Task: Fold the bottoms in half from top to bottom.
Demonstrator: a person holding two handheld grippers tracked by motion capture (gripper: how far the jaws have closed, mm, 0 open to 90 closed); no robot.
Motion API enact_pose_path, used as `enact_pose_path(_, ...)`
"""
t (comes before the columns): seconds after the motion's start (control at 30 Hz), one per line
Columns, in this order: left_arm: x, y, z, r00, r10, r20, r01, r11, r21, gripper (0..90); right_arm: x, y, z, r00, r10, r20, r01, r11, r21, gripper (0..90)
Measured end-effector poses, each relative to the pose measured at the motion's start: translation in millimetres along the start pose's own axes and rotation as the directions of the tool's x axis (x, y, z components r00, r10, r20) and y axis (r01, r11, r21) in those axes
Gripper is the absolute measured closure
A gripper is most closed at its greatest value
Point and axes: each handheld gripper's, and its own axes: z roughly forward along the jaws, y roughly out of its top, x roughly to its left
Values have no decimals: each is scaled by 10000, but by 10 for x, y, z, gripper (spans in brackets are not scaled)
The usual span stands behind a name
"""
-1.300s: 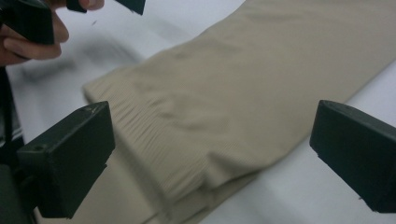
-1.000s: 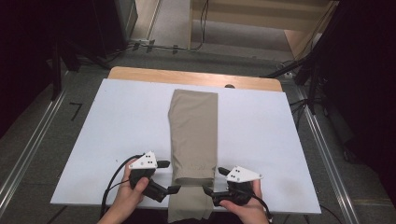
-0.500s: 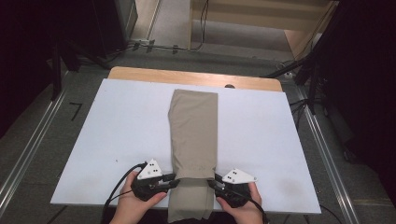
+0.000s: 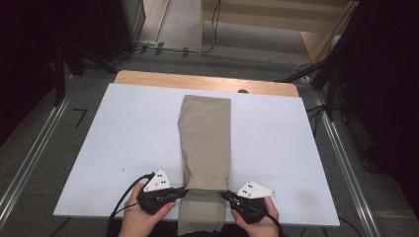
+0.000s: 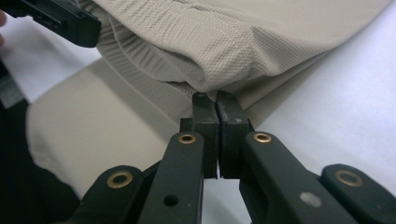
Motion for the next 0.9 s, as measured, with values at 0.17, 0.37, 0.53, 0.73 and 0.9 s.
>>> enact_pose_path(0.17,-110,-26,-114,9997,95,239,-92,9999,-128,887,103,-35,-112,9996,-89,-261,85,9998,-154,868)
enact_pose_path(0.37,-258,-90,-226,9984,199,527,-194,9997,-113,887,224,-99,-268,9987,-149,-491,135,9995,-297,868)
enact_pose_path(0.53,-400,-178,-323,9966,176,809,-170,9998,-77,887,354,-187,-399,9973,-163,-714,137,9992,-366,868)
enact_pose_path(0.73,-538,-270,-425,9925,32,1223,-42,10000,73,887,493,-273,-542,9954,-172,-941,139,9992,-366,868)
enact_pose_path(0.9,-645,-358,-493,9882,-233,1516,218,9997,112,883,618,-345,-664,9937,-10,-1123,-16,9997,-239,855)
